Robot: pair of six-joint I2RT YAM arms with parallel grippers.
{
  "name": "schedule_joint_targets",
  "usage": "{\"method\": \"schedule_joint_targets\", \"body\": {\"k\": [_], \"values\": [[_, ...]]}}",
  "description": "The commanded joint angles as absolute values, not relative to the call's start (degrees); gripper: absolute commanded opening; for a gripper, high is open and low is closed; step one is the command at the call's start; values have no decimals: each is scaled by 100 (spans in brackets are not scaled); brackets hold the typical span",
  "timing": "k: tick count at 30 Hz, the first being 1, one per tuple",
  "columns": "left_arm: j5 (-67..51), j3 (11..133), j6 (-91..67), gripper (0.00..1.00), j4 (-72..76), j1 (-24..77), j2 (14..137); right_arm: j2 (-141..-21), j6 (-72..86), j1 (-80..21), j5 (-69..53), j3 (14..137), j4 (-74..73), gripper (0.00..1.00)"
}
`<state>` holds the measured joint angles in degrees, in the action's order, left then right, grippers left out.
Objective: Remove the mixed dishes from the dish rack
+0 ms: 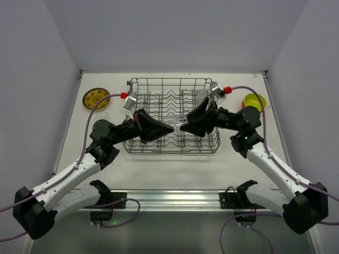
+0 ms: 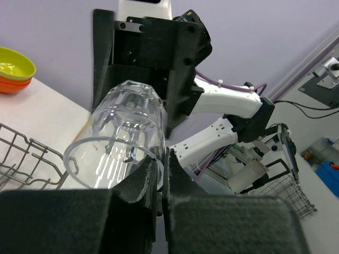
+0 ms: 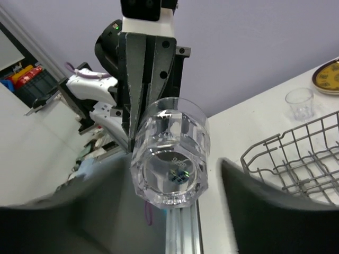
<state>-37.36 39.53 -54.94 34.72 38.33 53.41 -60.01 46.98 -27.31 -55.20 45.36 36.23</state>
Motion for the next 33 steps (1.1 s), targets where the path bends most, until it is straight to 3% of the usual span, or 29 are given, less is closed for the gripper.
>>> {"method": "schedule_joint_targets", "body": {"k": [1, 2, 4, 5, 6, 7, 8, 9, 11, 15, 19, 24, 33], "values": [[-3508, 4227, -5117, 0, 3351, 3876, 5142, -5986, 4896, -2742, -5652, 4421, 4192, 85], [-3211, 4323, -4924, 0, 2992, 3876, 5116, -5933, 4826, -2733, -5486, 4403, 4071, 99], [-2605, 4946, -4110, 0, 1193, 3876, 5054, -5688, 4090, -2716, -5083, 4543, 2727, 99], [-1679, 5505, -3800, 0, -110, 3876, 5062, -5591, 3460, -2725, -4210, 4779, 2046, 99], [-1139, 5833, -3545, 0, -123, 3876, 5106, -5520, 3454, -2725, -3688, 4886, 1465, 99], [-490, 6184, -3159, 0, -1489, 3867, 5324, -5459, 3158, -2707, -3204, 4982, 467, 99], [1074, 6553, -3094, 0, -2147, 3850, 5526, -5467, 3033, -2716, -2686, 5097, 5, 99], [1707, 7192, -3094, 0, -3293, 3710, 5728, -5502, 2850, -2698, -1915, 5298, -392, 99], [2807, 7653, -3102, 0, -4127, 3307, 6370, -5607, 2690, -2663, -1583, 5396, -1114, 99], [1611, 7656, -2638, 0, -4273, 721, 6741, -5537, 2400, -2654, -1555, 5292, -1397, 99], [994, 7734, -2487, 0, -4201, -859, 7425, -5414, 2285, -2654, -1337, 5221, -1652, 99], [800, 8252, -2855, 0, -4341, -1493, 9031, -5502, 2232, -2654, -1116, 5212, -1942, 99], [590, 9106, -2716, 0, -4843, -1556, 10660, -5423, 2215, -2654, -1178, 5071, -1978, 99]]}}
